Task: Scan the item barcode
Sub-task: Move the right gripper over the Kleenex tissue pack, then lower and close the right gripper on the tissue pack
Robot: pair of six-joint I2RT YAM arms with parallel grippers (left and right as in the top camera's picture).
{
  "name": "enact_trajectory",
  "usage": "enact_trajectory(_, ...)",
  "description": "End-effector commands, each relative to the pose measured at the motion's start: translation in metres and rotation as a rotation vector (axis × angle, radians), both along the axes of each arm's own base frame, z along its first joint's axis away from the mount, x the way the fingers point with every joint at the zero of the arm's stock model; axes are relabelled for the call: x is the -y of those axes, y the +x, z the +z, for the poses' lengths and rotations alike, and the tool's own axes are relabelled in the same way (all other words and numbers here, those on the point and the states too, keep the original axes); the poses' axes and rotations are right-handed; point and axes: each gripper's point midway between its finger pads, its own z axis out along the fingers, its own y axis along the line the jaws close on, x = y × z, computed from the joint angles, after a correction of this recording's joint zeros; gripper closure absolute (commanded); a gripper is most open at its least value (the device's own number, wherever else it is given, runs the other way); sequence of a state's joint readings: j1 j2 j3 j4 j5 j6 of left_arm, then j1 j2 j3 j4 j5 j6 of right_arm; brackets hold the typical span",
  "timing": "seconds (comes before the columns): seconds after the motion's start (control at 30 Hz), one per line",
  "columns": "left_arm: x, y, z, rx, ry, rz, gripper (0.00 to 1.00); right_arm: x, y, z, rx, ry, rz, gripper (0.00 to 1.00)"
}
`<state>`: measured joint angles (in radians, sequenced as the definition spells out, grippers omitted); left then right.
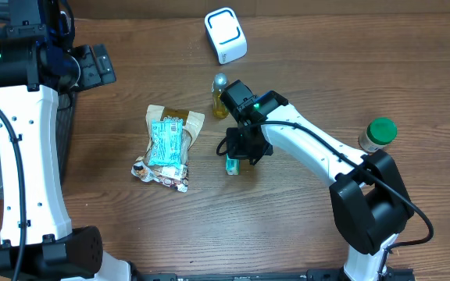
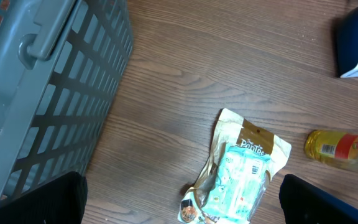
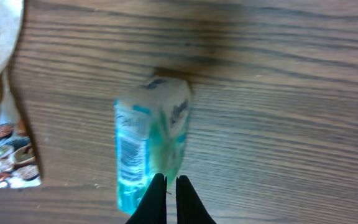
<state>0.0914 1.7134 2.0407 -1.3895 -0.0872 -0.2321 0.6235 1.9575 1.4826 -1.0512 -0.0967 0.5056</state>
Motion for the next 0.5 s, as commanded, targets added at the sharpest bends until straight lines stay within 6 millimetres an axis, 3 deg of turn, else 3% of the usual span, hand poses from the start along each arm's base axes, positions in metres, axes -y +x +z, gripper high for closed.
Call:
enact_trajectory(0.0, 0.002, 0.002, -0.002, -0.004, 0.006, -0.008, 0.0, 0.008, 0.003, -0.004, 0.019, -0.047, -0.024, 0.96)
enact_trajectory(0.33, 0.002, 0.002, -0.002, -0.004, 0.007, -0.008, 0.01, 0.014, -0.008, -0.022, -0.015, -0.054, -0.051, 0.96)
enact_trajectory(0.47, 0.001, 0.002, -0.002, -0.004, 0.007, -0.008, 0.0, -0.005, -0.013, -0.02, -0.057, 0.05, -0.04, 0.96)
